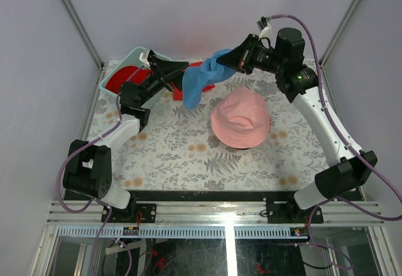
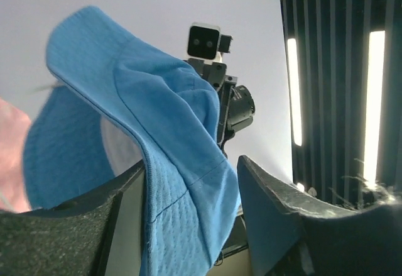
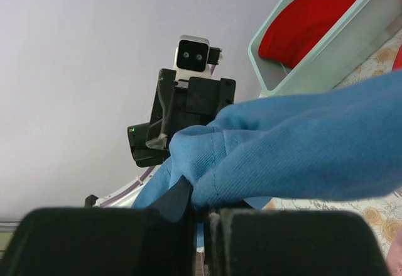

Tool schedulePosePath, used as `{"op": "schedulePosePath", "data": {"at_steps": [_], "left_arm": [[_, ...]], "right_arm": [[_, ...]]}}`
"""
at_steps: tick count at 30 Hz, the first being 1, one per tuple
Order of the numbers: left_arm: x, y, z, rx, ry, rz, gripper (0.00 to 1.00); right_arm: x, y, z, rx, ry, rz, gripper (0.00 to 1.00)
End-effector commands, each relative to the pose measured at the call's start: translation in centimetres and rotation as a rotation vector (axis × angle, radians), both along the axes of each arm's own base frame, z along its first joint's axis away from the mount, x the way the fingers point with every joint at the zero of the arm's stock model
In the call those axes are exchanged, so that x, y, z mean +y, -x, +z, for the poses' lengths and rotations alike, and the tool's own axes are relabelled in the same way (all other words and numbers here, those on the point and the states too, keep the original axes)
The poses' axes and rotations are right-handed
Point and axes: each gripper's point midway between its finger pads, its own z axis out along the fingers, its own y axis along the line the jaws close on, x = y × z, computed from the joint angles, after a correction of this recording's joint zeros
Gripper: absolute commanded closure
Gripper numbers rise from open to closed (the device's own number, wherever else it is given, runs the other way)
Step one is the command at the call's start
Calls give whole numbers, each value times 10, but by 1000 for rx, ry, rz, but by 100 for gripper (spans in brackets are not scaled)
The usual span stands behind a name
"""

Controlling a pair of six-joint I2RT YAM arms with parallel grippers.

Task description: Stack the hats

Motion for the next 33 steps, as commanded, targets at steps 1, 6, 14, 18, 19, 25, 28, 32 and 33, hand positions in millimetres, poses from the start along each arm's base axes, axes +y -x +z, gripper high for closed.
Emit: {"op": "schedulePosePath", "data": {"at_steps": [1, 6, 14, 18, 19, 25, 28, 32, 33], "left_arm": [[-9, 12, 29, -118, 49, -22, 53], [-23, 14, 31, -126, 80, -60, 96], [-61, 13, 33, -112, 97, -137, 100], [-90, 17, 32, -98, 102, -200, 100], [-96, 20, 33, -97, 106, -216, 100], [-126, 36, 27, -60, 112, -295, 100], [-133, 43, 20, -41, 104, -317, 100], [-134, 47, 6, -6, 98, -326, 100], [-134, 48, 4, -3, 96, -328, 100]], "right_arm": [[-3, 15, 25, -71, -47, 26, 100], [-14, 16, 26, -78, 20, -1, 100], [-56, 27, 23, -54, 208, -135, 100], [-80, 43, 23, -37, 297, -228, 100], [-85, 48, 23, -27, 309, -242, 100], [-109, 78, 14, 73, 385, -311, 100], [-116, 92, 4, 125, 387, -337, 100], [-119, 103, -28, 223, 398, -343, 100], [-120, 104, -35, 236, 404, -344, 98]]}}
